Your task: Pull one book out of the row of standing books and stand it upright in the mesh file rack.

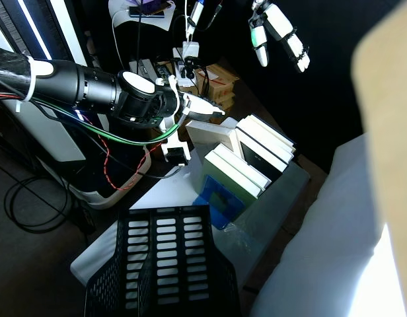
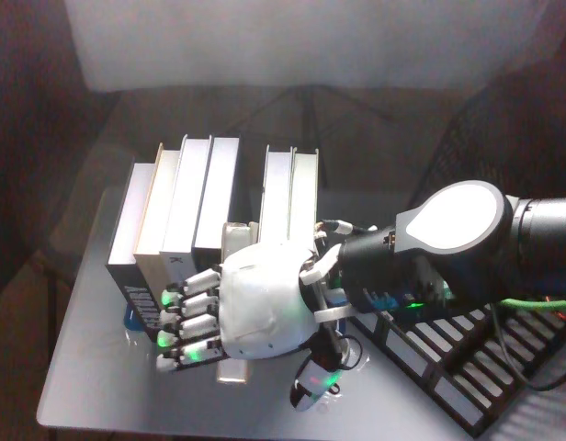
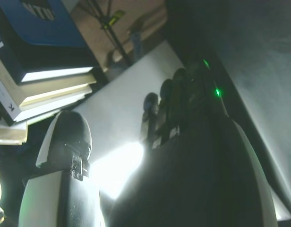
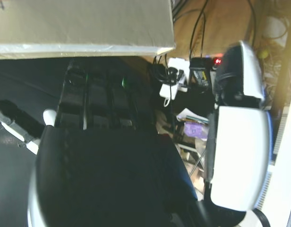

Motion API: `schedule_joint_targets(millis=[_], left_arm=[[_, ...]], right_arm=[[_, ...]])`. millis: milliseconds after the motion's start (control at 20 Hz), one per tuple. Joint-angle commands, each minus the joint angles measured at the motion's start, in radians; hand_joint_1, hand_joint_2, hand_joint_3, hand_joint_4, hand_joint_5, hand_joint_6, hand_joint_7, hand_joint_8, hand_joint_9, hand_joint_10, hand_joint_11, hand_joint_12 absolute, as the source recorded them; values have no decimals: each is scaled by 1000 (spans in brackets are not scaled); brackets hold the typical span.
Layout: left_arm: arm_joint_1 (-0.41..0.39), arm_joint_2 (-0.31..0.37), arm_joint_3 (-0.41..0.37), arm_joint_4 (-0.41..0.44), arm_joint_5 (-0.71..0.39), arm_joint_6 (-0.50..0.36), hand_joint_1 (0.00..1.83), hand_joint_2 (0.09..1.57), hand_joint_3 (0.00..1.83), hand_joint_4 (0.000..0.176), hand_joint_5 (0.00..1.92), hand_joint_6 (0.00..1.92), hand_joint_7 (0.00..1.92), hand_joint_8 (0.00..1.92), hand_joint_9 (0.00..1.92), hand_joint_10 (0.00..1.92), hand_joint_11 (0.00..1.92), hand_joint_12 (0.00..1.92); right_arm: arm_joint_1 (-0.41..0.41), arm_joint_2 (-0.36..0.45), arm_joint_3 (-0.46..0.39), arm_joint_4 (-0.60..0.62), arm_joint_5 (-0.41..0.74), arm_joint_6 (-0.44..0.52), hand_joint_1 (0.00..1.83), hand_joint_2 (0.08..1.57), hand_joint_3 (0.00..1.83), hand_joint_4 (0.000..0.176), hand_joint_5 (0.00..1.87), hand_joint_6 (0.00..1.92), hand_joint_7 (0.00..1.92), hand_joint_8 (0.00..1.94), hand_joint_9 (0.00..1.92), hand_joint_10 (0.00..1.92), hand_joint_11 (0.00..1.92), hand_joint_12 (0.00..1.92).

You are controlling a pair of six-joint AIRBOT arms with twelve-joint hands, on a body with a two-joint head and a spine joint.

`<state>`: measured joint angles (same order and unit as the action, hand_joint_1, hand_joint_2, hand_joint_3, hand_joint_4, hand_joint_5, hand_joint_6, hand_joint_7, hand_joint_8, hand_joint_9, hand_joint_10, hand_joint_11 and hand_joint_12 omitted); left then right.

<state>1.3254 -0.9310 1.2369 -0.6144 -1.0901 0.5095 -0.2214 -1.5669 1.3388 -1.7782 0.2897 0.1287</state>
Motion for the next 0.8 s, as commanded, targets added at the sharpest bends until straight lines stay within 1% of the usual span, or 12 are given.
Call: schedule_joint_targets(millis=[0,50,100,150,200,300,350,400,450,500,600,750], left_arm=[[-1,8,4,-27,-118,-5,605,1326,1,49,84,2,26,2,0,0,0,0],[-1,9,2,-28,-121,-6,581,1332,3,50,68,2,18,0,0,0,0,0],[-1,10,2,-27,-124,-6,613,1333,2,40,68,3,16,0,0,0,0,0],[-1,11,3,-25,-127,-9,620,1334,2,46,71,4,13,0,0,0,0,0],[-2,12,7,-21,-129,-16,599,1338,4,56,66,2,2,0,0,0,0,0],[-11,10,20,-13,-123,-22,539,1354,10,41,60,0,0,0,0,0,0,0],[-21,7,26,-4,-115,-22,570,1345,4,35,79,8,0,0,0,0,0,0],[-49,1,41,22,-88,-21,562,1345,3,32,84,8,9,3,0,0,0,0],[-70,-5,53,39,-68,-19,536,1351,5,35,71,2,8,2,0,0,0,0],[-97,-13,67,62,-41,-14,540,1349,4,30,73,3,10,2,0,0,0,0],[-124,-20,82,84,-17,-9,539,1348,3,43,74,3,3,0,0,0,0,0],[-128,-26,93,89,-6,-9,500,1343,0,56,66,1,0,0,0,0,0,0]], right_arm=[[10,14,-12,39,18,-15,756,927,0,0,0,0,0,0,0,0,0,0],[16,21,-16,47,24,-18,769,942,0,0,0,0,0,0,0,0,0,0],[19,27,-18,59,29,-19,696,979,0,15,0,0,0,0,0,0,0,0],[29,37,-18,79,43,-21,710,985,0,28,0,0,0,0,0,0,0,0],[38,48,-17,104,55,-24,739,984,0,27,0,0,0,0,0,0,0,0],[53,63,-1,164,79,-26,748,974,0,2,0,0,0,0,0,0,0,0],[56,69,7,189,89,-26,787,961,0,0,0,0,0,0,0,0,0,0],[57,76,18,218,93,-26,804,953,0,9,0,0,0,0,0,0,0,0],[57,82,23,232,96,-26,818,941,0,5,0,0,0,0,0,0,0,0],[58,88,27,241,98,-26,824,946,0,0,0,0,0,0,0,0,0,0],[57,92,33,243,99,-26,844,901,0,0,0,0,0,0,0,0,0,0],[57,84,50,240,99,-29,847,919,0,0,0,0,0,0,0,0,0,0]])
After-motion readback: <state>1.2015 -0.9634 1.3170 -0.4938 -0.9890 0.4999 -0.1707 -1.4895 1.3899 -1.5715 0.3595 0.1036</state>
